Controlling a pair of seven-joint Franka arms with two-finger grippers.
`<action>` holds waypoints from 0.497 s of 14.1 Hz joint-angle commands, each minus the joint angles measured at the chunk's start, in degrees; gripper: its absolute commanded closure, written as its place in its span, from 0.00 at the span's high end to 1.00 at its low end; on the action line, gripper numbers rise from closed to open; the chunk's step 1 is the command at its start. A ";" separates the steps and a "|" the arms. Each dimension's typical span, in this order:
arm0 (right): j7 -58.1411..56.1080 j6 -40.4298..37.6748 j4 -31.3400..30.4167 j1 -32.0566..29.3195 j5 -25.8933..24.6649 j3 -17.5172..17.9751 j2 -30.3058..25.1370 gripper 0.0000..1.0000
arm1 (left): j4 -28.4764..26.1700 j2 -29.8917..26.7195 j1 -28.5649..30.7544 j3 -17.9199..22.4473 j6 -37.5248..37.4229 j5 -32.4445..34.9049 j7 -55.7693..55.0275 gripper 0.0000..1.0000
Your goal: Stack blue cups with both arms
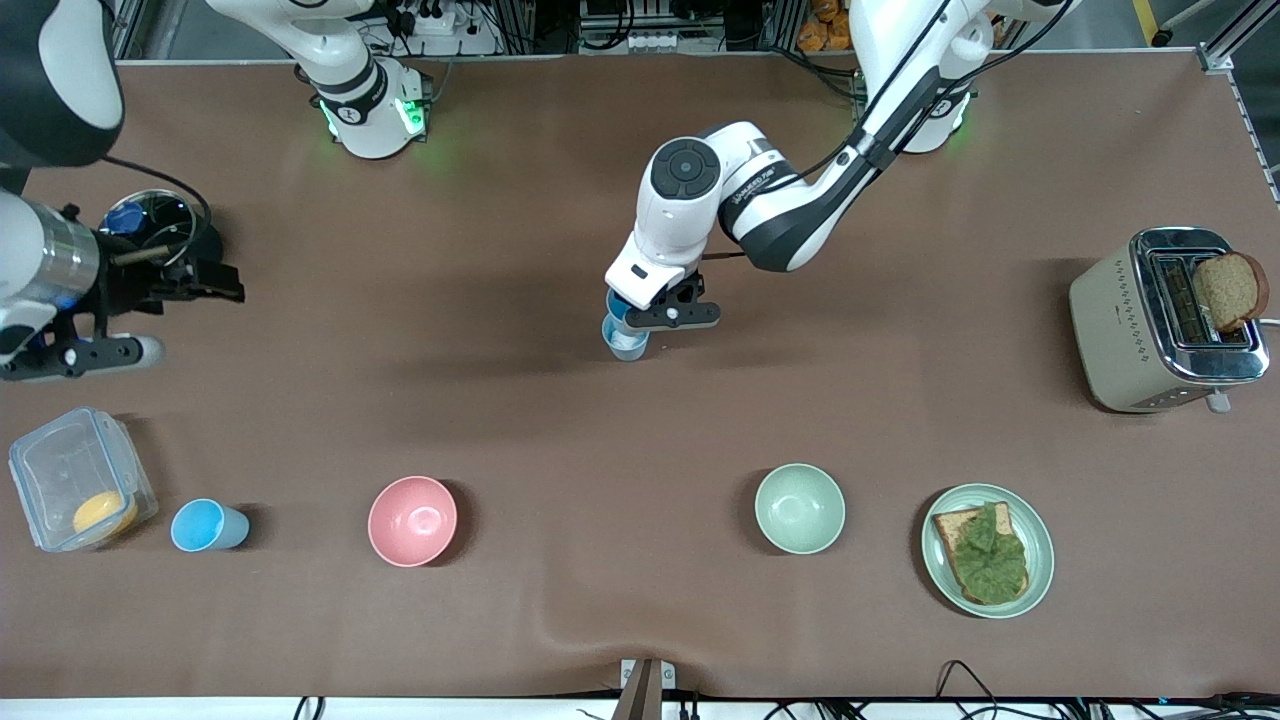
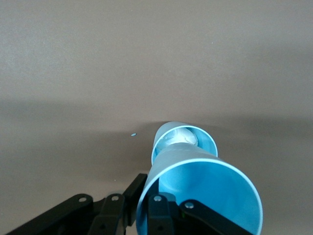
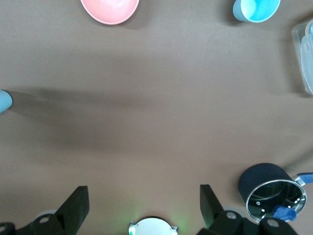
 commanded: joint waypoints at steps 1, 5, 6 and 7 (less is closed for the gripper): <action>-2.32 8.94 -12.36 -1.76 -0.66 0.81 -6.49 1.00 | 1.56 1.21 -0.74 0.36 -0.49 1.80 -1.86 0.00; -5.38 18.47 -20.14 -2.02 -0.74 0.64 -10.47 1.00 | 2.79 3.14 -0.82 0.45 -0.32 1.80 -1.86 0.00; -6.18 20.83 -22.84 -2.28 -0.74 0.72 -12.21 1.00 | 2.79 3.41 -0.91 0.45 -0.32 1.80 -1.86 0.00; -6.19 22.07 -23.91 -3.50 -0.66 0.90 -12.75 1.00 | 2.88 3.58 -1.26 0.45 -0.32 1.80 -1.86 0.00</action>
